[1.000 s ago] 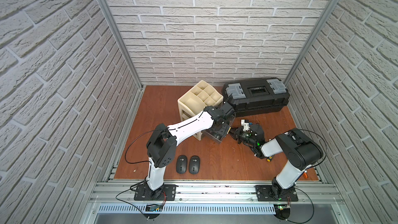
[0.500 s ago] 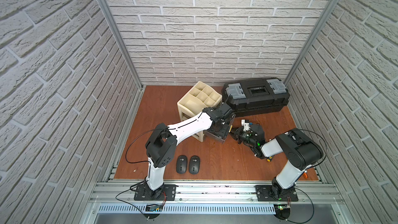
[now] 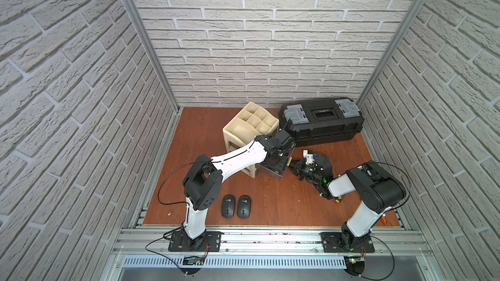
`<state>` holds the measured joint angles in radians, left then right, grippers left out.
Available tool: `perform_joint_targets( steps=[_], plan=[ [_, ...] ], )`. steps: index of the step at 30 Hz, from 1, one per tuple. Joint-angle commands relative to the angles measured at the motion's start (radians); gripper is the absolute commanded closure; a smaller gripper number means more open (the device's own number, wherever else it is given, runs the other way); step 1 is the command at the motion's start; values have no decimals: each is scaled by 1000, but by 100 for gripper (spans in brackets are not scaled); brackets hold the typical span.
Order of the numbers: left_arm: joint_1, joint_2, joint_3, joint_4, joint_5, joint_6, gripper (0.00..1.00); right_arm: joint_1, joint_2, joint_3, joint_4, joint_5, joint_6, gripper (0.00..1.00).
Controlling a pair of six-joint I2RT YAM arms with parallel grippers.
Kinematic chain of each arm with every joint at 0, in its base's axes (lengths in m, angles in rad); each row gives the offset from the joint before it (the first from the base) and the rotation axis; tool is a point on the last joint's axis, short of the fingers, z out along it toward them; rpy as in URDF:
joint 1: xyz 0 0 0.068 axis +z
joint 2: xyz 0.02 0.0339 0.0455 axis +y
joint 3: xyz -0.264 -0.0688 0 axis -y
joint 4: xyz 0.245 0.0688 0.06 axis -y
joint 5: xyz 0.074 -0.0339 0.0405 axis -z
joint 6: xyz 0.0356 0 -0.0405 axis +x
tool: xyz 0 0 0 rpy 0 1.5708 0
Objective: Take the mice out of the drawer
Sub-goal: Pick up the mouse from the drawer.
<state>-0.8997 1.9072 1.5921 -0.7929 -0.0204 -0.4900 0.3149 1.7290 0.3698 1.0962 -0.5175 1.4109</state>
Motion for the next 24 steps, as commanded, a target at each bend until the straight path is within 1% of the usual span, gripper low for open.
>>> perform_joint_targets(
  steps=[1,14,21,24],
  plan=[
    [-2,-34,12,-11,-13,27,41,0,-13,-2,47,-8,6,97],
    [-21,-121,30,0,-71,87,41,4,-13,9,34,-6,2,97],
    [-34,-203,-3,37,-78,136,41,7,-10,13,31,-8,0,97],
    [-42,-248,-28,53,-70,136,41,9,-5,17,34,-7,-1,97]
  ],
)
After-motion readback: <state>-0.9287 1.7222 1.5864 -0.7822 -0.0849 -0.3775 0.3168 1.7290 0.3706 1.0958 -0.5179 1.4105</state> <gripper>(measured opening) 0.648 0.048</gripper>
